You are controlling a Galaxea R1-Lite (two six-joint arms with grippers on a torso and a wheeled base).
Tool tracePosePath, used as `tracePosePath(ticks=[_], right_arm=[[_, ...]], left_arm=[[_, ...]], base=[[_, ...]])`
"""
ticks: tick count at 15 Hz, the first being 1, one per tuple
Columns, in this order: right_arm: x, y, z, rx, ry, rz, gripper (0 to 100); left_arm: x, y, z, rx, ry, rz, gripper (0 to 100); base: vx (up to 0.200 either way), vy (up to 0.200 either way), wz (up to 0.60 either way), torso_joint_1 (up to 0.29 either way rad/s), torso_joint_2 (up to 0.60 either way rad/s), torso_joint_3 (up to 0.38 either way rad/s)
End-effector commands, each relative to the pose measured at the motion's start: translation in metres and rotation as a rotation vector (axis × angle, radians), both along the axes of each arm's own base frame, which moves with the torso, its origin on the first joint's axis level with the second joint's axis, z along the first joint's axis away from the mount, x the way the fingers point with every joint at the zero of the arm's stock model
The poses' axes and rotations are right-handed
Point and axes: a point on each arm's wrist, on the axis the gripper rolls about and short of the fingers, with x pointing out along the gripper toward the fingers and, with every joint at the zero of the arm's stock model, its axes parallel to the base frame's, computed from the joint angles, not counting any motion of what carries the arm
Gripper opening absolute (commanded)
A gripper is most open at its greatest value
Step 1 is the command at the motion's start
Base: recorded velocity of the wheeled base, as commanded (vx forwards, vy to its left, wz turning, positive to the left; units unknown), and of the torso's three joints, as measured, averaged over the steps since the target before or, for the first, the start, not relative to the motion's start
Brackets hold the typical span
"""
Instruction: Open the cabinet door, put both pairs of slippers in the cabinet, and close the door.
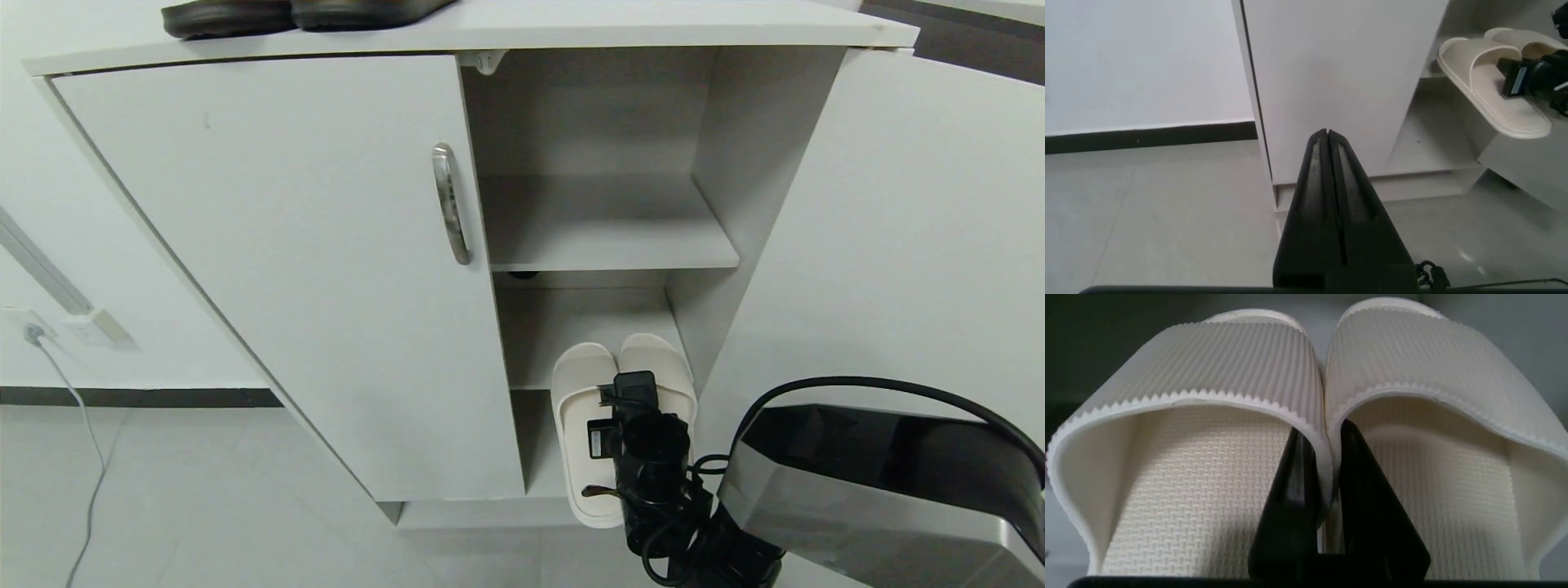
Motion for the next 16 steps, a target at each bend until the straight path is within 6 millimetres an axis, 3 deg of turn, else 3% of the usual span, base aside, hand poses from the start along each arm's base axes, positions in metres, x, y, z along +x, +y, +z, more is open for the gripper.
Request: tracePosePath(ticks=[1,12,16], right_arm=[[0.005,0.002,0.003,0.010,-0.008,-0.002,0],[0.104,0.008,0.012,0.020,0.008,-0.003,0],[0.115,0.007,0.011,0.025,0.005,-0.018,0]], left_arm=[[0.000,0.000,0.000,0.000,0.002,0.001,0],[0.000,0.000,0.000,-0.003,0.002,0.002,0],[0.000,0.000,0.000,-0.003,0.000,0.002,0]], base=[[0.000,0.000,0.00,0.000,0.00,0.000],[0.000,0.000,0.00,0.000,0.00,0.000],[0.050,0.000,0.00,-0.001,0.00,-0.001]])
